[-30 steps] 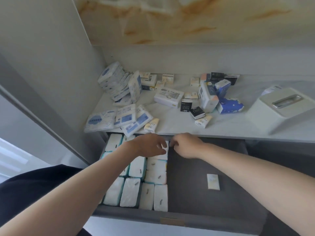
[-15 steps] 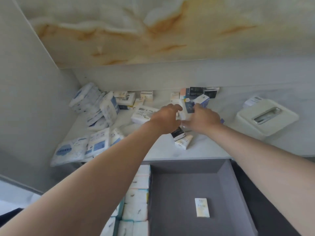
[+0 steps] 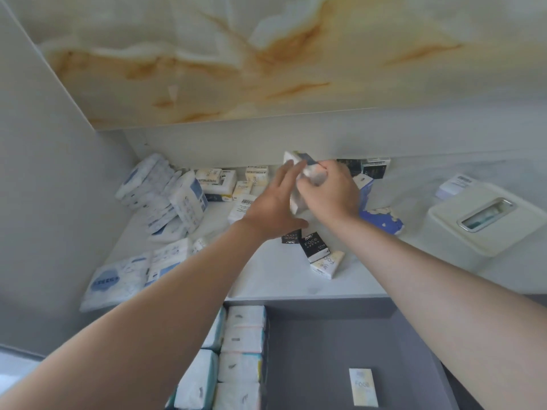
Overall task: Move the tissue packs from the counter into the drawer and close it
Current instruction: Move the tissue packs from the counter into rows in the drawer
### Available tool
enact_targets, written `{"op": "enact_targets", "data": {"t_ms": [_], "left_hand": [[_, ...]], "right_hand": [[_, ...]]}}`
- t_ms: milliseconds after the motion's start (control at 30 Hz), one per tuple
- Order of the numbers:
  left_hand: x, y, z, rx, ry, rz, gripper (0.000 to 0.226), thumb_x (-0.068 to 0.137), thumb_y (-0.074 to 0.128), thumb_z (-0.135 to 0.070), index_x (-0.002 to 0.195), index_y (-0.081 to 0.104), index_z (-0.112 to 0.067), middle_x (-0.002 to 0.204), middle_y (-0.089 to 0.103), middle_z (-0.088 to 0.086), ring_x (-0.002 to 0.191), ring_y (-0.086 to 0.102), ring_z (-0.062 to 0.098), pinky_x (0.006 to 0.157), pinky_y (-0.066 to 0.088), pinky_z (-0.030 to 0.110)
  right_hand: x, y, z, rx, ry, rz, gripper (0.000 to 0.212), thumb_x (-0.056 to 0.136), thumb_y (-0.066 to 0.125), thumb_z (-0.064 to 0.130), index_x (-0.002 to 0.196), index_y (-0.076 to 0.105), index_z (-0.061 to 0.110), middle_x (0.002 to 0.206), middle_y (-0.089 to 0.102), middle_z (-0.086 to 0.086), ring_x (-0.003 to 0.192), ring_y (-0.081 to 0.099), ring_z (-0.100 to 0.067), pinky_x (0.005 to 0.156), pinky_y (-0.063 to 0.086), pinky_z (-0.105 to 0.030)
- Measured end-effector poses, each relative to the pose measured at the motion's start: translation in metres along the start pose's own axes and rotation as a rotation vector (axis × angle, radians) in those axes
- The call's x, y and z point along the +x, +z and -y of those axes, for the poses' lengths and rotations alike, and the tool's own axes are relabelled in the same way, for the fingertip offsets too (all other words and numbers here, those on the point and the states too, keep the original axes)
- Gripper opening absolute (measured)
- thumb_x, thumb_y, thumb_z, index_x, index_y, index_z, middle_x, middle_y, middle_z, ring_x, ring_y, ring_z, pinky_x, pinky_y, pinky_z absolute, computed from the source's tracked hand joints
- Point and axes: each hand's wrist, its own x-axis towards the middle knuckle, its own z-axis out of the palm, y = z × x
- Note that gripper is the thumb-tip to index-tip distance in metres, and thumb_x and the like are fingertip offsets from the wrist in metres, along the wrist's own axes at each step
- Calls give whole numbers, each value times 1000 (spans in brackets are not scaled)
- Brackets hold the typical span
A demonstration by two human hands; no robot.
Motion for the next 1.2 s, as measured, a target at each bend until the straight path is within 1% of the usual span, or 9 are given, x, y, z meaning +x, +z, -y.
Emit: {"op": "enact_targets", "data": {"t_ms": [67, 167, 300, 433, 600, 733, 933, 1100, 1200], "left_hand": [[-7, -11, 9, 27, 7, -101, 115, 62, 90, -22, 151, 17, -36, 159, 9, 1, 137, 35, 34, 96, 50, 46], [-26, -32, 28, 204, -31, -230, 95, 68, 85, -25, 143, 28, -36, 156, 14, 1, 131, 41, 35, 80, 55, 43], [-63, -60, 60, 210, -116, -240, 84, 68, 82, -29, 138, 36, -22, 146, 33, 0, 121, 50, 25, 75, 51, 38], [-92, -74, 82, -12, -274, -279, 83, 67, 87, -34, 133, 38, -26, 127, 46, -7, 107, 54, 14, 84, 55, 41], [-113, -75, 92, -194, -264, -255, 91, 73, 84, -35, 143, 26, -39, 138, 44, -9, 114, 52, 9, 88, 54, 30], [-127, -70, 98, -217, -214, -225, 78, 72, 84, -32, 135, 38, -41, 133, 46, -12, 116, 49, 6, 93, 54, 36], [-141, -99, 88, -173, -200, -311, 79, 69, 85, -37, 133, 38, -37, 128, 50, -13, 110, 53, 9, 85, 55, 38], [-161, -129, 61, -215, -178, -466, 76, 72, 82, -40, 134, 38, -30, 127, 48, -11, 105, 51, -4, 73, 45, 5], [-180, -128, 47, -187, -139, -472, 70, 77, 76, -43, 134, 41, -25, 126, 49, -7, 108, 50, 3, 78, 43, 9]], "right_hand": [[-5, 7, 21, 249, 74, 112, 37, 76, 68, 46, 108, 61, 28, 106, 61, 8, 89, 63, -13, 71, 52, -29], [-15, 23, 40, 525, 189, 396, 34, 81, 70, 31, 113, 61, 24, 103, 65, 5, 82, 71, -17, 61, 63, -42], [-24, 54, 39, 476, 104, 607, 42, 85, 68, 22, 126, 63, 24, 118, 67, 4, 105, 67, -17, 92, 57, -42], [-20, 72, 19, -192, -133, 621, 59, 86, 62, 27, 143, 47, 26, 142, 46, -2, 129, 48, -24, 106, 41, -39], [-13, 86, 3, -718, -278, 671, 85, 80, 62, 51, 153, 26, 26, 149, 38, -10, 139, 29, -32, 108, 25, -44], [-13, 95, 5, -760, -290, 626, 76, 75, 67, 46, 142, 39, 25, 134, 50, -8, 128, 40, -29, 103, 28, -43], [-30, 83, 32, -588, -324, 472, 76, 67, 70, 49, 136, 47, 27, 128, 45, -6, 118, 50, -30, 101, 34, -41], [-63, 48, 60, -289, -271, 372, 55, 71, 71, 45, 119, 54, 24, 119, 41, -2, 101, 56, -27, 84, 47, -33], [-89, 21, 61, -211, -242, 396, 41, 77, 64, 46, 111, 54, 24, 113, 42, 0, 94, 53, -22, 77, 41, -32]]}}
